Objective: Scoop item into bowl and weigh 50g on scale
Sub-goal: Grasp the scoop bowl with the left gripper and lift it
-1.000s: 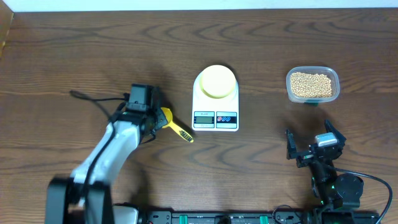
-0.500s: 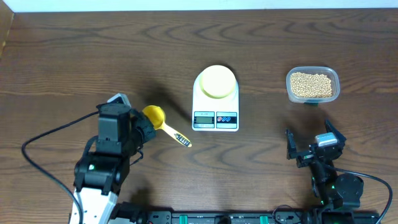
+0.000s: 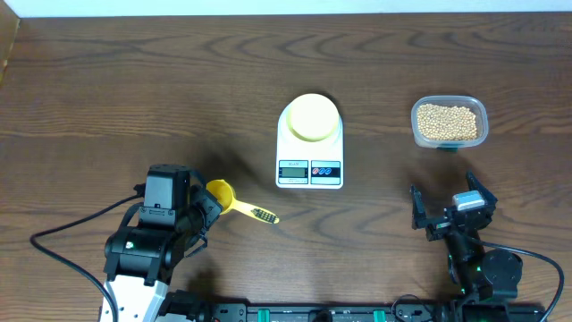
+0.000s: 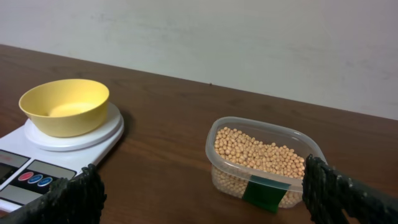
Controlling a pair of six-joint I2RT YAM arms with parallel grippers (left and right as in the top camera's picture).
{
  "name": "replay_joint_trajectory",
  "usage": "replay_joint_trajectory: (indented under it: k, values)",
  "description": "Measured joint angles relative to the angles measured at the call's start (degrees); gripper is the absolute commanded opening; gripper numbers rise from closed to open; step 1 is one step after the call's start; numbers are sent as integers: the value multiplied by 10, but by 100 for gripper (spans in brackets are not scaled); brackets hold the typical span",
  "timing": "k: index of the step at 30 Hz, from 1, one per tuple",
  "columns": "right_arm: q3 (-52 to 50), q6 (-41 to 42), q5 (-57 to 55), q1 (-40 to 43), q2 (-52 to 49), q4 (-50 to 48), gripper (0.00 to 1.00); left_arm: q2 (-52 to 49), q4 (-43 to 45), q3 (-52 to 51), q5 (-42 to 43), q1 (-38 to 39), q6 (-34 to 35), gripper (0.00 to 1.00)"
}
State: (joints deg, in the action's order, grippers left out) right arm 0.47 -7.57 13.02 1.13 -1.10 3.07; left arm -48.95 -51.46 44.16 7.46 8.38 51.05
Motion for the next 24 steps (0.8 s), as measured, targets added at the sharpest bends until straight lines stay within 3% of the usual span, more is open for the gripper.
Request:
replay_joint_trajectory:
  k: [12, 21, 24]
  values:
    - [0, 0, 0, 0, 0, 0, 99, 0, -7, 0, 55, 0, 57, 7]
    - [0, 0, 0, 0, 0, 0, 99, -1, -6, 0, 55, 0, 167, 7]
    - [0, 0, 0, 0, 0, 0, 99, -1, -6, 0, 36, 0, 164, 7]
